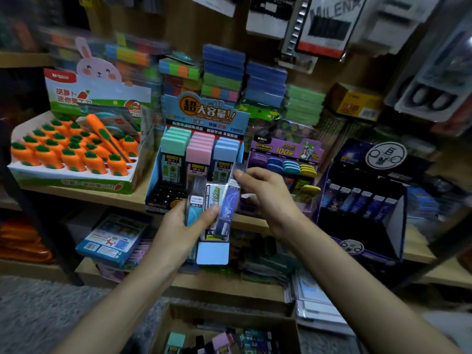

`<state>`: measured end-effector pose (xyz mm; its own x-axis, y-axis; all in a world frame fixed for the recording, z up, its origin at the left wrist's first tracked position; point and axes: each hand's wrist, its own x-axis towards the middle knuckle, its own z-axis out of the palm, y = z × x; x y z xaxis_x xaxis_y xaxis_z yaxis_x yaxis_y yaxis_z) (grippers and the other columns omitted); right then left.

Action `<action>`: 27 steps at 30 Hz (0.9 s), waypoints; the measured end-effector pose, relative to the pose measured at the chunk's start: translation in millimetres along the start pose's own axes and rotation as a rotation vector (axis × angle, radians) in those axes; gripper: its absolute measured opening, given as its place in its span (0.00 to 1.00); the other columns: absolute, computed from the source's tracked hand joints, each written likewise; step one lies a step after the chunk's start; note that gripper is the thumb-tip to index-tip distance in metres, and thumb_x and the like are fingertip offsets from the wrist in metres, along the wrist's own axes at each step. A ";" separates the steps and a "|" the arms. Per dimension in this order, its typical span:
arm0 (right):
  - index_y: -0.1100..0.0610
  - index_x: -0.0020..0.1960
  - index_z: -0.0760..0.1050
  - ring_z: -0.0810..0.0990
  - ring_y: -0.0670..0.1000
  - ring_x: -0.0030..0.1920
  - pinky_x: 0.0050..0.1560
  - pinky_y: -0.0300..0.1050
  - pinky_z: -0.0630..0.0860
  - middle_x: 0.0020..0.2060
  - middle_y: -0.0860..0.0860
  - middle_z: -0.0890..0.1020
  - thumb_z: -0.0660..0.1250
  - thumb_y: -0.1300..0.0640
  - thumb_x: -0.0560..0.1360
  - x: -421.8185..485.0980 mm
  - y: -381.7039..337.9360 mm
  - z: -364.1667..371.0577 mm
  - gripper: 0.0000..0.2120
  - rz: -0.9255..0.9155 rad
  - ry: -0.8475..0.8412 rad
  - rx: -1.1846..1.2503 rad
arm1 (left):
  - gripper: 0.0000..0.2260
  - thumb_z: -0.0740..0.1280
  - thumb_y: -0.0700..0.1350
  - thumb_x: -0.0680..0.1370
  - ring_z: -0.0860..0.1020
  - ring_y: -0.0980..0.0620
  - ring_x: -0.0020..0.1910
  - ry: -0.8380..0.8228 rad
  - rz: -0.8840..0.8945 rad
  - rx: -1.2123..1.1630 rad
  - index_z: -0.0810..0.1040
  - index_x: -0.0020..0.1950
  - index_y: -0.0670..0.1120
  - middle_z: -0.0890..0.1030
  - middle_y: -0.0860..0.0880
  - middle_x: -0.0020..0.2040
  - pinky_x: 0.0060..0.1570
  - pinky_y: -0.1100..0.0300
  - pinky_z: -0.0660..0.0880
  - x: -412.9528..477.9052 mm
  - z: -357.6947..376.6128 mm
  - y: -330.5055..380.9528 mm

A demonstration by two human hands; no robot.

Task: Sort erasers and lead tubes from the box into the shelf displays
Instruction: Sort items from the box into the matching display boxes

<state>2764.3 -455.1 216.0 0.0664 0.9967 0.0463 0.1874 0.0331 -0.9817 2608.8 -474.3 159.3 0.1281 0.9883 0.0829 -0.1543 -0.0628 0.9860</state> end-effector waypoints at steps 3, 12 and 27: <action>0.55 0.36 0.73 0.71 0.39 0.25 0.31 0.35 0.67 0.21 0.41 0.73 0.64 0.56 0.78 -5.6 -0.1 -33.7 0.12 -0.004 0.050 0.047 | 0.05 0.69 0.45 0.73 0.83 0.59 0.38 -0.005 -0.017 0.000 0.78 0.48 0.53 0.85 0.59 0.40 0.31 0.68 0.76 2.1 8.6 -5.6; 0.53 0.40 0.74 0.75 0.40 0.27 0.29 0.33 0.73 0.26 0.43 0.78 0.68 0.60 0.75 -30.4 4.4 -166.9 0.07 -0.210 0.413 -0.156 | 0.07 0.68 0.43 0.74 0.83 0.57 0.41 -0.048 -0.025 -0.022 0.78 0.51 0.53 0.85 0.57 0.44 0.33 0.66 0.78 7.0 58.6 -9.5; 0.51 0.49 0.76 0.81 0.52 0.45 0.49 0.59 0.78 0.42 0.50 0.82 0.69 0.57 0.74 -9.4 54.6 -239.9 0.05 -0.240 0.438 -0.591 | 0.10 0.69 0.50 0.67 0.83 0.57 0.40 -0.076 -0.051 -0.018 0.79 0.48 0.55 0.85 0.58 0.43 0.30 0.68 0.77 9.3 103.9 -20.8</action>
<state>3009.0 -480.3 206.2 0.3164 0.8429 0.4351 0.7297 0.0768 -0.6795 2714.9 -478.2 154.6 0.2101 0.9767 0.0443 -0.1636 -0.0095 0.9865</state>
